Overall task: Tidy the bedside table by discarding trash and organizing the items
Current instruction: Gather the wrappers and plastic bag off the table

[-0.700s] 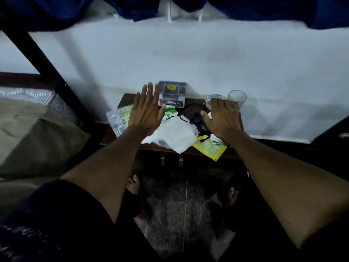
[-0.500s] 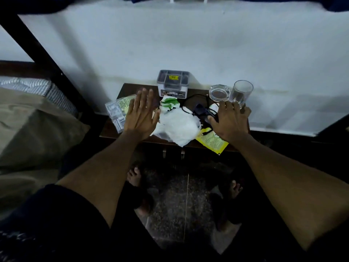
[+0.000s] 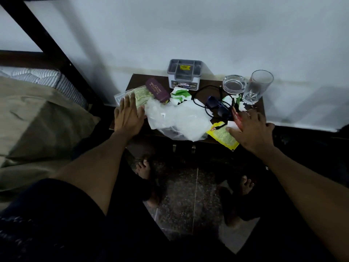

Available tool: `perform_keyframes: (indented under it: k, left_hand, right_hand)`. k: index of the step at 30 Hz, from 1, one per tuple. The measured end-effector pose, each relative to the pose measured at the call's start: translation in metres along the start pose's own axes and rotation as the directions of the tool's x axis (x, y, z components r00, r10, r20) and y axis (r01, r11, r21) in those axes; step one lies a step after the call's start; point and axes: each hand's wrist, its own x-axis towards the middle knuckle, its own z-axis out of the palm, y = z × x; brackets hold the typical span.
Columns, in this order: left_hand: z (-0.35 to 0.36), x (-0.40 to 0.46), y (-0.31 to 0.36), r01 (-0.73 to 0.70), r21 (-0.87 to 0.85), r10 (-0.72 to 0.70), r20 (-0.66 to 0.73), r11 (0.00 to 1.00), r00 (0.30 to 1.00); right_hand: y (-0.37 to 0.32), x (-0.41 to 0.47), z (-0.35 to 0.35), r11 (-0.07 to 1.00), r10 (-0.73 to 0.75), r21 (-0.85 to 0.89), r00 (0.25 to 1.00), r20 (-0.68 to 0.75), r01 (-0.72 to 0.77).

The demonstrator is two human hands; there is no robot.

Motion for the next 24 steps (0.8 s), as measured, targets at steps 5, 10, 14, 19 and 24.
perform_keyframes:
  k: [5, 10, 14, 19, 24]
  left_hand:
    - [0.0, 0.012, -0.015, 0.078, -0.08, -0.076, 0.018, 0.994, 0.997]
    - [0.001, 0.03, -0.028, 0.11, -0.057, -0.106, 0.074, 0.992, 0.992]
    - [0.011, 0.033, -0.037, 0.131, 0.019, -0.133, 0.143, 0.991, 0.981]
    - [0.011, 0.032, -0.029, 0.197, 0.103, -0.207, 0.099, 0.975, 0.973]
    - [0.006, 0.029, -0.028, 0.249, 0.063, -0.251, 0.036, 0.966, 0.967]
  right_hand:
    - [0.005, -0.011, 0.015, 0.998, -0.001, -0.066, 1.0, 0.021, 0.002]
    - [0.006, -0.016, 0.024, 0.998, 0.039, -0.054, 0.996, 0.081, -0.034]
    - [0.01, -0.017, 0.022, 0.997, 0.052, 0.056, 0.996, 0.075, -0.056]
    - [0.022, -0.019, 0.019, 0.989, 0.048, 0.138, 0.995, 0.083, -0.059]
    - [0.025, -0.024, 0.018, 0.99, 0.051, 0.125, 0.996, 0.078, -0.06]
